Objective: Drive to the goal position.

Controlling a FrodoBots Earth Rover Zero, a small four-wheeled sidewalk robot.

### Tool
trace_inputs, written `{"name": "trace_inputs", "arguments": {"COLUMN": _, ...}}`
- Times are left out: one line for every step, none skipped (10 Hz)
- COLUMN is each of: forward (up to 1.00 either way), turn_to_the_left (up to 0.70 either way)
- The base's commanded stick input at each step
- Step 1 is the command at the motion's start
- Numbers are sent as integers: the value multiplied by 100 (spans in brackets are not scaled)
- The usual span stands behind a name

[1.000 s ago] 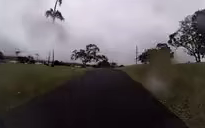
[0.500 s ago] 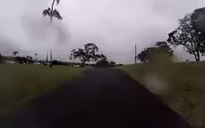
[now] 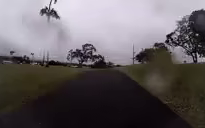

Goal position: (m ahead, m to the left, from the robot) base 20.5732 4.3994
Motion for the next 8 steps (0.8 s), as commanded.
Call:
{"name": "trace_inputs", "arguments": {"forward": 85, "turn_to_the_left": 0}}
{"name": "trace_inputs", "arguments": {"forward": 85, "turn_to_the_left": -5}}
{"name": "trace_inputs", "arguments": {"forward": 85, "turn_to_the_left": -18}}
{"name": "trace_inputs", "arguments": {"forward": 85, "turn_to_the_left": -32}}
{"name": "trace_inputs", "arguments": {"forward": 85, "turn_to_the_left": -34}}
{"name": "trace_inputs", "arguments": {"forward": 85, "turn_to_the_left": -34}}
{"name": "trace_inputs", "arguments": {"forward": 85, "turn_to_the_left": -19}}
{"name": "trace_inputs", "arguments": {"forward": 85, "turn_to_the_left": 0}}
